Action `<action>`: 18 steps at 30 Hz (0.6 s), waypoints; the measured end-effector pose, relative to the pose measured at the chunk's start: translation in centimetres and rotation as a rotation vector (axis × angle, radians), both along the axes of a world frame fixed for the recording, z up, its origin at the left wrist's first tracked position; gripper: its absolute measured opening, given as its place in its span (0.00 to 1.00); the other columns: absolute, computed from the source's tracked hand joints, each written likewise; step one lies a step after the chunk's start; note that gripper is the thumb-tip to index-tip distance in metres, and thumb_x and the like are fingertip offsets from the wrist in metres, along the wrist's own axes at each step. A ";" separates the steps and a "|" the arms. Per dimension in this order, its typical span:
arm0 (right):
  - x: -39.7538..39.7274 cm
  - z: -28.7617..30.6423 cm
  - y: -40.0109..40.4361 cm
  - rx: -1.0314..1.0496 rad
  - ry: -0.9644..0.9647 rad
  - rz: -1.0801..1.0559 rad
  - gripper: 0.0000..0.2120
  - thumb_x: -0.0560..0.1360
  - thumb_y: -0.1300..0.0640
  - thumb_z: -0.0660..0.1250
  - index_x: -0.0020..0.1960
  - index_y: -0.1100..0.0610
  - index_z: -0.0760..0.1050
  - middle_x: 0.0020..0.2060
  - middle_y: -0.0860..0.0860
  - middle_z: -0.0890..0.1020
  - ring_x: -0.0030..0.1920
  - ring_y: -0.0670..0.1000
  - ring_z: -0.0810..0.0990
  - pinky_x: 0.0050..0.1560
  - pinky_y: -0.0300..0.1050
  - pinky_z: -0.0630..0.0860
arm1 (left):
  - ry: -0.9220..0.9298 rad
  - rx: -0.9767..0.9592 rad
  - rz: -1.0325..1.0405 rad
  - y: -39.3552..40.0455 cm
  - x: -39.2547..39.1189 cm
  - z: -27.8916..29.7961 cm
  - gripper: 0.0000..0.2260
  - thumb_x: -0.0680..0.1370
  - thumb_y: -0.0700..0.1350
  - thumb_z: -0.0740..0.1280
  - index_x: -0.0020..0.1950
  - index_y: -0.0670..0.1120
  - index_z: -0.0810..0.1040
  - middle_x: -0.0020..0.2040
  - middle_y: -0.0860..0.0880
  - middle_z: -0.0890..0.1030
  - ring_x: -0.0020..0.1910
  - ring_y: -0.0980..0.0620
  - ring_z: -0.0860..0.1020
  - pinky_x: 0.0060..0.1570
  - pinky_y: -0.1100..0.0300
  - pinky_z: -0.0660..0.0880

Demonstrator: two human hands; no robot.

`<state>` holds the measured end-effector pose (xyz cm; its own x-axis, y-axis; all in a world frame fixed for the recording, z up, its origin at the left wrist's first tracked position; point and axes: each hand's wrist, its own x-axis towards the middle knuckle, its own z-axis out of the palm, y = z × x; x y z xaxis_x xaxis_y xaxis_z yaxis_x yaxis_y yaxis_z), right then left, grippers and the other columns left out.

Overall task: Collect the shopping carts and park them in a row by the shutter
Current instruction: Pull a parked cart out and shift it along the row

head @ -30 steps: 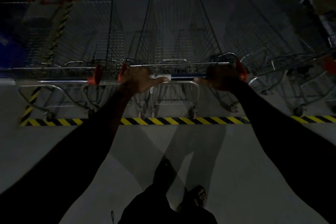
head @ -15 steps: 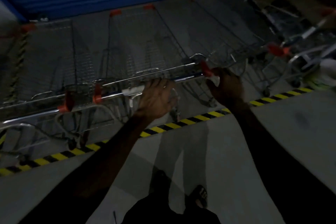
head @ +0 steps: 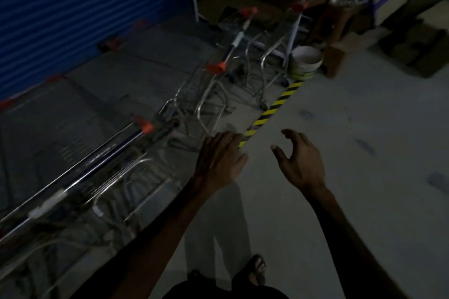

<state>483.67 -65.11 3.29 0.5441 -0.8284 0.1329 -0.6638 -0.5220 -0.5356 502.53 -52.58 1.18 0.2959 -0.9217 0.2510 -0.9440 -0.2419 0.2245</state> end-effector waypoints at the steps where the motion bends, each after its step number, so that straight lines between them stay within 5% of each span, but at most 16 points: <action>1: -1.6 -0.3 -0.7 -0.004 0.002 -0.019 0.25 0.81 0.42 0.69 0.73 0.55 0.75 0.67 0.56 0.80 0.63 0.61 0.81 0.60 0.57 0.78 | -0.009 0.017 -0.020 -1.4 -1.4 0.0 0.23 0.79 0.60 0.65 0.69 0.48 0.79 0.61 0.48 0.81 0.58 0.42 0.78 0.53 0.46 0.74; 10: -10.4 -0.5 -6.2 0.037 0.024 -0.224 0.26 0.81 0.43 0.69 0.74 0.55 0.72 0.67 0.55 0.80 0.64 0.60 0.80 0.61 0.57 0.78 | 0.029 0.040 -0.163 -10.8 -10.5 0.6 0.22 0.81 0.55 0.72 0.71 0.45 0.78 0.63 0.46 0.81 0.59 0.41 0.78 0.57 0.46 0.75; 18: -12.3 -1.2 -14.0 0.066 0.130 -0.260 0.29 0.83 0.41 0.66 0.78 0.55 0.68 0.72 0.55 0.77 0.66 0.59 0.79 0.65 0.57 0.76 | 0.076 0.036 -0.174 -19.1 -8.4 -0.9 0.22 0.81 0.57 0.71 0.71 0.46 0.78 0.64 0.47 0.81 0.61 0.42 0.78 0.58 0.45 0.75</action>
